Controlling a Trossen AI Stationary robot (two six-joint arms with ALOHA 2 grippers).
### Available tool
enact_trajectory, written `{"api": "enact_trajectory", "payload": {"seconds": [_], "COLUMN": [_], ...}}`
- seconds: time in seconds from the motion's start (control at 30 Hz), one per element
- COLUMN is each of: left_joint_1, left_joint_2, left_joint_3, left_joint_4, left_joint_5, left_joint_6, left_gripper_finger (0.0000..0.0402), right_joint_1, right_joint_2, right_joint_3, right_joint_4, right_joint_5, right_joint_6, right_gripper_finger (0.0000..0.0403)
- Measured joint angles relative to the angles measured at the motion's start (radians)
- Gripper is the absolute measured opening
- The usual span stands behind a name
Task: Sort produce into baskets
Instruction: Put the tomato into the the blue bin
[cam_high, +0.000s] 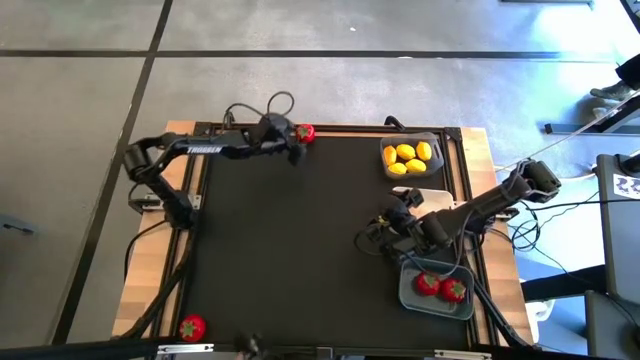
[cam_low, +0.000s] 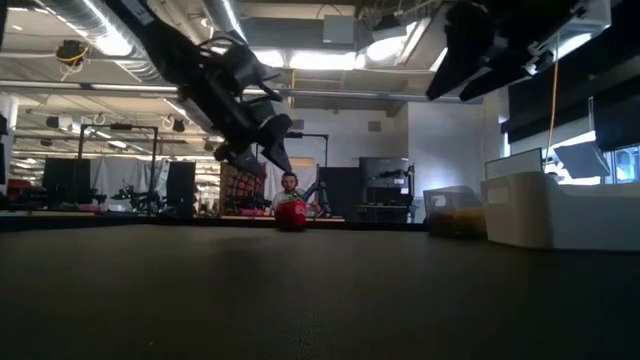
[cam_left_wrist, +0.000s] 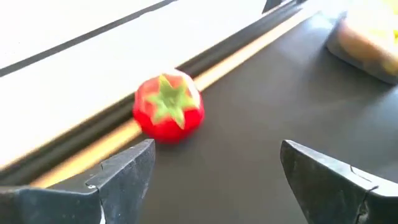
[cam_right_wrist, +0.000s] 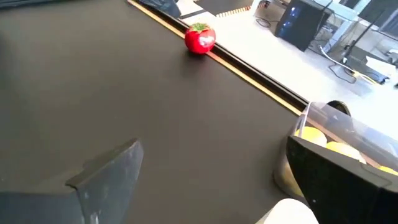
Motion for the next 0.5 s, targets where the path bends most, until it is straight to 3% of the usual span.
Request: {"api": "enact_trajectory", "payload": {"seconds": [0.2, 0.5], "left_joint_1": [0.088, 0.171], "left_joint_2": [0.134, 0.324], "left_joint_3": [0.137, 0.344], "left_joint_4": [-0.019, -0.165], "left_joint_5": [0.069, 0.089], "left_joint_6": [0.094, 0.185], "left_gripper_finger": [0.0343, 0.0343], "right_joint_1": [-0.050, -0.142], "right_joint_2": [0.000, 0.000], "right_joint_3": [0.000, 0.000], "right_joint_4": [0.031, 0.041], "right_joint_5": [0.001, 0.001], "right_joint_6": [-0.002, -0.002], "right_gripper_finger": [0.0394, 0.0395]}}
